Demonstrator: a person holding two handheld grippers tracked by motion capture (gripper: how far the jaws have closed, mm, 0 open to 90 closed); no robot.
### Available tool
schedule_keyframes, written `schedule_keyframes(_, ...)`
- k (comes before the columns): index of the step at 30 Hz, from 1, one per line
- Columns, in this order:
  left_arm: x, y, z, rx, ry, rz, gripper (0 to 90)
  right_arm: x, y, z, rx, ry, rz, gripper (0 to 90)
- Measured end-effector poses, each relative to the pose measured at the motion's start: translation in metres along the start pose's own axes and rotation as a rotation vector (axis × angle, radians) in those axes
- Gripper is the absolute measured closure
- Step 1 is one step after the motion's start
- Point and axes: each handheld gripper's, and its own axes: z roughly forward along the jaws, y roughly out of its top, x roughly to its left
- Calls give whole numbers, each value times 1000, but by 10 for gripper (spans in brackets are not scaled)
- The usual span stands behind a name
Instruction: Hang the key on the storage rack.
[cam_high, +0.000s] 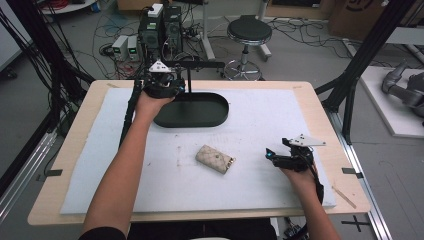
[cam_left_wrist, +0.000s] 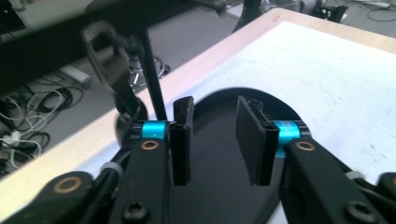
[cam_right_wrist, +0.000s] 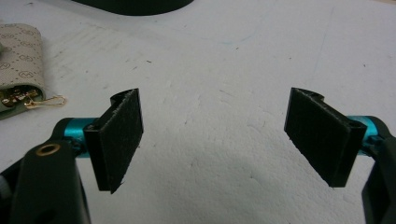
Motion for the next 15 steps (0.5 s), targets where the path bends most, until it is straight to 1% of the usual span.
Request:
schedule_keyframes(6, -8, -29, -17, -2, -41, -26, 553, 1, 0, 0, 5, 4, -6, 200)
schedule_keyframes(9, -12, -39, -26, -10, -56, -34, 512, 3, 0, 0, 6, 7, -3, 200)
schedule_keyframes(10, -13, -43, -30, -9, -69, -39, 498, 3, 1, 0, 4, 6, -4, 200)
schedule_keyframes(12, -20, -49, -38, -1, -108, -43, 455, 4, 1, 0, 3, 8, -6, 200)
schedule_keyframes(14, -25, -54, -44, -6, -124, -33, 430, 5, 2, 1, 2, 8, -5, 200)
schedule_keyframes(15, -28, -57, -48, -15, -136, -36, 425, 5, 2, 1, 0, 8, -11, 200)
